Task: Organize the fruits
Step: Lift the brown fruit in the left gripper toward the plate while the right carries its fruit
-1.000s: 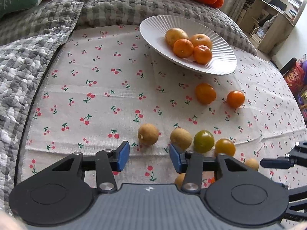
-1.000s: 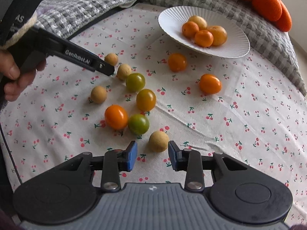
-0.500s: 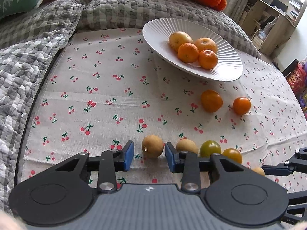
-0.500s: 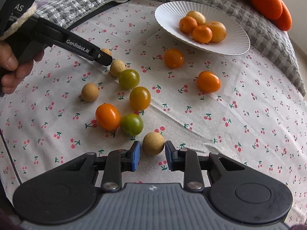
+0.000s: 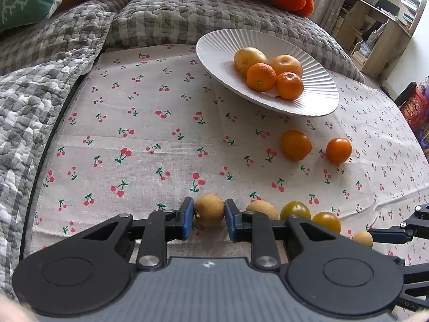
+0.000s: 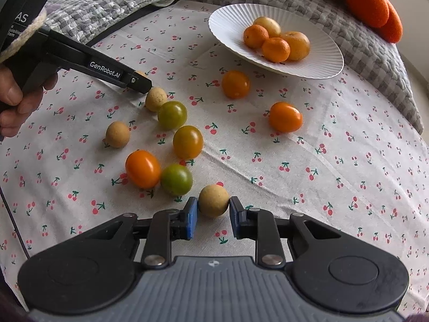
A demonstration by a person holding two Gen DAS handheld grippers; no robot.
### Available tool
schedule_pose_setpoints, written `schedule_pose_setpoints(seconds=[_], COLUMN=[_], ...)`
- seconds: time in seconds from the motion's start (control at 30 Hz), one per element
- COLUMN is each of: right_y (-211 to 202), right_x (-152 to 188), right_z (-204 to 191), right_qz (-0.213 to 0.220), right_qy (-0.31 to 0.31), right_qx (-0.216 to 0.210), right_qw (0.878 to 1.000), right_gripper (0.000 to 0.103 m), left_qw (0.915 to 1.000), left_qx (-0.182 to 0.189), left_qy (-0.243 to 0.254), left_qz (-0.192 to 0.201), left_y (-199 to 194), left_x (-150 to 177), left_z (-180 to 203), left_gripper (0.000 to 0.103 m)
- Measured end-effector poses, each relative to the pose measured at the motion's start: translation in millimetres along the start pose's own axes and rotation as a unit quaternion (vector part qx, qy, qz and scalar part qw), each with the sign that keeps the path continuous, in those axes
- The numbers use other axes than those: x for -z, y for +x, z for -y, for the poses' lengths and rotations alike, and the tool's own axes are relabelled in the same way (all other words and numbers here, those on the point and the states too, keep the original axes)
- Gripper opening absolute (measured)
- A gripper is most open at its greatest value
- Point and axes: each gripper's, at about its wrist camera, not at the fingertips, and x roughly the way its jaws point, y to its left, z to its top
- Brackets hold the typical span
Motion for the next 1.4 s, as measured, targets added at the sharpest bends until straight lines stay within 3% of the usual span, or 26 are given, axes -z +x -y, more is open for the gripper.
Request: schedule_pose_setpoints(seconds=[0.47,0.83,1.1,1.4], right_y=[-19,-38,-51,-61], right_x=[-5,-9,-22,-46], right_z=[3,6,22,59], right_qz=[0.038,0.074,0.106,0.152], right_qy=[0.021,0.033,0.049,0.085], right_qx=[-0.005,-0.012,-0.011,-0.043], right_qw=[0.999,0.997,0.993,0.984], right_gripper=[0.023,0.023,0.023,0.023], left_qw=[0.9995,0.9985,0.9973,0.9950], left_qx=[0.000,0.005,0.010,0.019], left_qy=[-0.031,-0.044,-0.048,-0.055], left_qz=[0.003,0.033,0.055,0.081], left_y=[-5,-25,-33,-35], left_x=[-2,-11,-25,-55], left_z=[-4,-2,2,7], left_gripper=[0.018,0.018,0.018,0.018])
